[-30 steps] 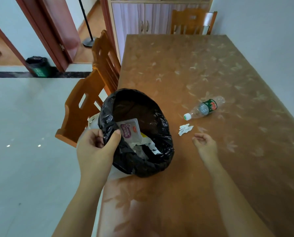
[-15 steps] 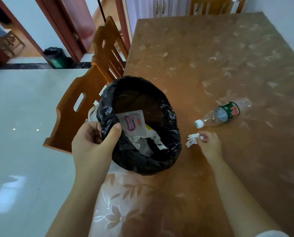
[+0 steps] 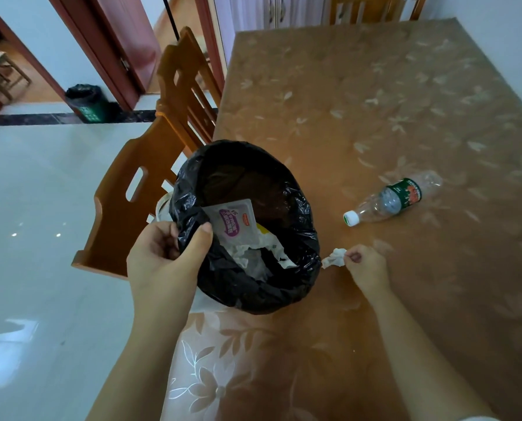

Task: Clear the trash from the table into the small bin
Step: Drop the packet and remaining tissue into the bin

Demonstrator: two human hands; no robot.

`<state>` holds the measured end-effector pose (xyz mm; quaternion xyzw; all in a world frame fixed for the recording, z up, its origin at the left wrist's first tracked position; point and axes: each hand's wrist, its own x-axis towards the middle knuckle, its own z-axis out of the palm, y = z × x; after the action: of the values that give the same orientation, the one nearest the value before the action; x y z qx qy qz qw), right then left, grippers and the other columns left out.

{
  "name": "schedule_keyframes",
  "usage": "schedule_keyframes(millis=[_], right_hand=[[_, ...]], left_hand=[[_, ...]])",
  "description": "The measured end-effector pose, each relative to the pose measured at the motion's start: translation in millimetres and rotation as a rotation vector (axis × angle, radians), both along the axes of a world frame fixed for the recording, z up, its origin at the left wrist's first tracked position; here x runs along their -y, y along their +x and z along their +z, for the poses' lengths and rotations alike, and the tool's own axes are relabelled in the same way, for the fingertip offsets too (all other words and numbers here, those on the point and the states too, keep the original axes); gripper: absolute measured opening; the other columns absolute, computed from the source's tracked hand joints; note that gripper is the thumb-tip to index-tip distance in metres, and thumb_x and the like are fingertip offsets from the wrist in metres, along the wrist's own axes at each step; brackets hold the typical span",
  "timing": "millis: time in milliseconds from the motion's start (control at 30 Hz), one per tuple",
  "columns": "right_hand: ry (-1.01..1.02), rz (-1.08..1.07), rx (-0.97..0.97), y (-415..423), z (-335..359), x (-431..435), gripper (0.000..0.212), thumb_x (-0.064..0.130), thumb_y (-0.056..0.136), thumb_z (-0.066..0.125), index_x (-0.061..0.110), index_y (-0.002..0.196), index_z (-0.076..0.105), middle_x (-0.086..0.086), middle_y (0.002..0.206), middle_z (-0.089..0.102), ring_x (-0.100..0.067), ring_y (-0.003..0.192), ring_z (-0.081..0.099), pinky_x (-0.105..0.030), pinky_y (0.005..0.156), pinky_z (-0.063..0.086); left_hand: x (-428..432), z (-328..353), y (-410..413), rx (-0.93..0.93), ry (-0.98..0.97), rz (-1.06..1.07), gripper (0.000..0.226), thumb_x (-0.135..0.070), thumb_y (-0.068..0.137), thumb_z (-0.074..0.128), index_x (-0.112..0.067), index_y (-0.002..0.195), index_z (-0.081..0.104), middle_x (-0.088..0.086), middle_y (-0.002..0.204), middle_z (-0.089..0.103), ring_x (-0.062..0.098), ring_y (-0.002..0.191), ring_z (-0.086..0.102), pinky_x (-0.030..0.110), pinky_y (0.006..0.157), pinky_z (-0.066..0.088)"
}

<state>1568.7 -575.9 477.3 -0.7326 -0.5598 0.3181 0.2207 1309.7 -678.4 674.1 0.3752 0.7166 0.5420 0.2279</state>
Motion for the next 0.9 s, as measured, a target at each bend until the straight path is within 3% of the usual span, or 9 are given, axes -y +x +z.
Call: schedule_keyframes(millis=[200, 333, 400, 533, 667, 767, 900], right_hand=[[0.073, -0.089, -0.108, -3, 18, 37, 0.006, -0.001, 0.075, 0.062, 0.005, 0.074, 0.064, -0.02, 0.083, 0.064, -0.028, 0.076, 0.058, -0.032, 0.071, 0.044], [0.171, -0.144, -0.17, -8, 53, 58, 0.014, 0.003, 0.076, 0.063, 0.016, 0.072, 0.061, -0.008, 0.078, 0.062, -0.014, 0.065, 0.053, -0.018, 0.059, 0.039], [0.23, -0.164, -0.204, -10, 73, 69, 0.015, 0.005, 0.077, 0.064, 0.018, 0.072, 0.06, -0.005, 0.076, 0.061, -0.01, 0.064, 0.052, -0.018, 0.059, 0.039], [0.348, -0.206, -0.243, -20, 116, 90, 0.01, 0.008, 0.078, 0.064, 0.017, 0.076, 0.062, -0.002, 0.073, 0.062, -0.006, 0.063, 0.052, -0.004, 0.053, 0.04], [0.437, -0.141, -0.301, -39, 158, 111, 0.008, 0.012, 0.079, 0.065, 0.019, 0.078, 0.063, 0.004, 0.073, 0.062, -0.002, 0.065, 0.053, -0.004, 0.058, 0.042], [0.471, -0.057, -0.325, -62, 180, 121, 0.011, 0.012, 0.078, 0.065, 0.023, 0.076, 0.062, 0.005, 0.073, 0.063, 0.002, 0.062, 0.053, -0.004, 0.058, 0.042], [0.376, 0.184, -0.405, -92, 192, 129, 0.021, 0.011, 0.079, 0.064, 0.032, 0.076, 0.063, 0.012, 0.079, 0.066, 0.001, 0.069, 0.058, -0.01, 0.063, 0.046]], left_hand=[[17, 0, -8, 0.064, -0.005, -0.009, 0.028, -0.036, 0.068, 0.069, -0.013, 0.071, 0.053, 0.032, 0.085, 0.056, 0.048, 0.084, 0.056, 0.059, 0.073, 0.053], [30, -3, -12, 0.102, 0.002, -0.03, 0.022, -0.025, 0.077, 0.071, -0.015, 0.07, 0.053, 0.03, 0.082, 0.057, 0.048, 0.083, 0.057, 0.06, 0.072, 0.053], [37, -3, -14, 0.105, 0.005, -0.04, 0.02, -0.025, 0.077, 0.07, -0.016, 0.071, 0.053, 0.027, 0.08, 0.058, 0.045, 0.082, 0.059, 0.058, 0.071, 0.054], [52, 0, -18, 0.109, 0.016, -0.083, 0.03, -0.028, 0.075, 0.07, -0.005, 0.076, 0.051, 0.031, 0.085, 0.058, 0.046, 0.083, 0.057, 0.059, 0.07, 0.053], [65, 5, -20, 0.119, 0.036, -0.126, 0.044, -0.038, 0.066, 0.067, -0.001, 0.075, 0.048, 0.032, 0.082, 0.054, 0.048, 0.08, 0.055, 0.062, 0.068, 0.05], [74, 5, -21, 0.107, 0.051, -0.156, 0.041, -0.034, 0.07, 0.07, 0.001, 0.075, 0.049, 0.031, 0.081, 0.053, 0.046, 0.079, 0.054, 0.061, 0.067, 0.049], [83, 6, -20, 0.108, 0.04, -0.161, 0.048, -0.042, 0.066, 0.066, 0.002, 0.075, 0.051, 0.031, 0.079, 0.053, 0.045, 0.077, 0.054, 0.06, 0.066, 0.048]])
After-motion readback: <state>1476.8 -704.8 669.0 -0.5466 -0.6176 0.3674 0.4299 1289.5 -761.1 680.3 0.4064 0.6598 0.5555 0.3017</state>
